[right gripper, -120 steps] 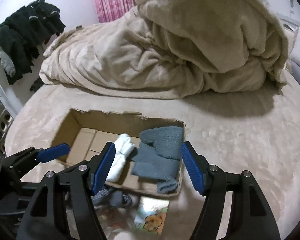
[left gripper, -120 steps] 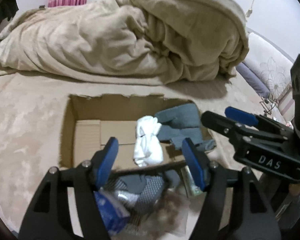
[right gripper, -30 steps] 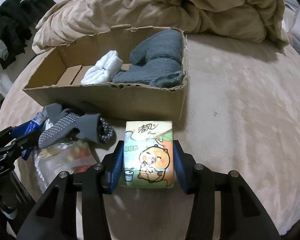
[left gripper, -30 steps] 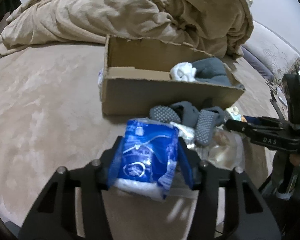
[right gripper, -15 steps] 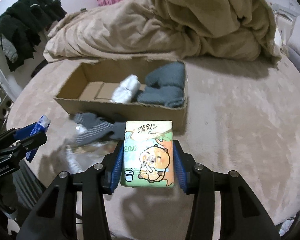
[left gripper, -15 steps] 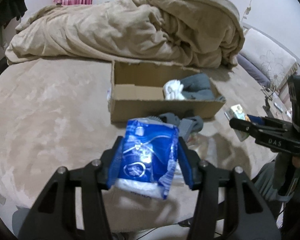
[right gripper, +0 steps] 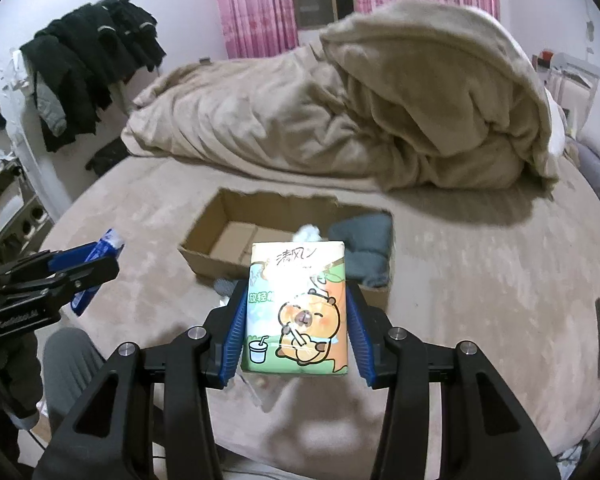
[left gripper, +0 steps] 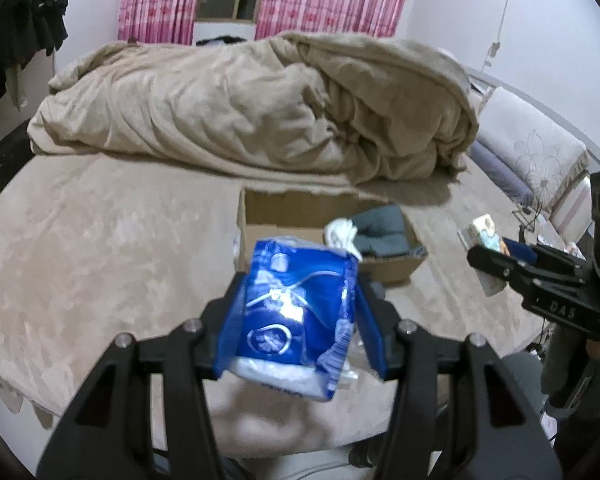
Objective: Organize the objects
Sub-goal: 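Grasp the blue tissue pack with the left tool while the right tool grasps the green tissue pack, then place the blue pack in the box with the left tool while the right tool places the green pack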
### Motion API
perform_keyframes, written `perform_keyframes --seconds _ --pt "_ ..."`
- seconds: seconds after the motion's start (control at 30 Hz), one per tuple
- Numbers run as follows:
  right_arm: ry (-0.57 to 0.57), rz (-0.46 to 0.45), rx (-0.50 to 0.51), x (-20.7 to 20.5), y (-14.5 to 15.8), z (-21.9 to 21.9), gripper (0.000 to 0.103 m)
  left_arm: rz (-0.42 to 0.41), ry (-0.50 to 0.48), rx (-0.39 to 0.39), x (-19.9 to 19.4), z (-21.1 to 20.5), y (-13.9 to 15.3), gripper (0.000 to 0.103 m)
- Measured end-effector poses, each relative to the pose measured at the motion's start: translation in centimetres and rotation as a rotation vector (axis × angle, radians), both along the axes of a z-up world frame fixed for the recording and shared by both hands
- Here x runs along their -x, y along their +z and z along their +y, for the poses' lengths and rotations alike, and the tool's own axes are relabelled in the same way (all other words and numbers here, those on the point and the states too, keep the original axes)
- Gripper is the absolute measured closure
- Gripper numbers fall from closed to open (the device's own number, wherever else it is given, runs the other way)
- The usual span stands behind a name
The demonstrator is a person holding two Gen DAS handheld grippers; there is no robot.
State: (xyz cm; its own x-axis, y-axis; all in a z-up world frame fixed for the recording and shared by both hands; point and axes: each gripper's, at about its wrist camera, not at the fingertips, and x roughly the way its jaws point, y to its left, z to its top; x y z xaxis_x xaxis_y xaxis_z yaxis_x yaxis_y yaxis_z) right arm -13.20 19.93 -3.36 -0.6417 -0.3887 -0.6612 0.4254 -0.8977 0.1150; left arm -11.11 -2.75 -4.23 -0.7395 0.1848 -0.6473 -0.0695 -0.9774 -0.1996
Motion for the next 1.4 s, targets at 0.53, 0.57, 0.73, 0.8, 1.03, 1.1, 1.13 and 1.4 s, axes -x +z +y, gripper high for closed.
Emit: perform_keyframes --seconds 0.53,0.57,0.73,0.8,1.03,1.1,1.13,1.4 --pt "0.045 0.058 0.039 2.8 3.3 -2.5 0.055 0.055 0.026 -0.023 4.2 -2.0 2.2 0.050" --pt "0.045 0.056 0.039 3.2 3.2 -2.7 0.054 0.054 0.027 -0.022 4.5 -2.0 2.0 0.050" --pt "0.046 0.031 0.038 5.4 2.0 -3.6 0.055 0.022 0.033 -0.026 6.8 -2.5 0.3 0.050" --pt "0.048 0.017 0.036 6.3 1.2 -4.0 0.055 0.004 0.034 -0.036 8.0 -2.6 -0.8 0.050" --pt "0.058 -0.037 0.032 9.1 -1.5 -5.4 0.055 -0.038 0.011 -0.051 11.8 -2.4 -3.6 0.050" --pt "0.059 -0.048 0.029 9.8 -2.2 -5.7 0.055 -0.049 0.001 -0.056 12.9 -2.3 -4.4 0.050" --pt "0.058 -0.054 0.028 10.2 -2.5 -5.7 0.055 -0.052 -0.002 -0.060 13.2 -2.3 -4.7 0.050" --pt "0.048 -0.092 0.007 12.7 -4.7 -6.3 0.055 -0.089 -0.040 -0.045 16.8 -1.4 -7.2 0.048"
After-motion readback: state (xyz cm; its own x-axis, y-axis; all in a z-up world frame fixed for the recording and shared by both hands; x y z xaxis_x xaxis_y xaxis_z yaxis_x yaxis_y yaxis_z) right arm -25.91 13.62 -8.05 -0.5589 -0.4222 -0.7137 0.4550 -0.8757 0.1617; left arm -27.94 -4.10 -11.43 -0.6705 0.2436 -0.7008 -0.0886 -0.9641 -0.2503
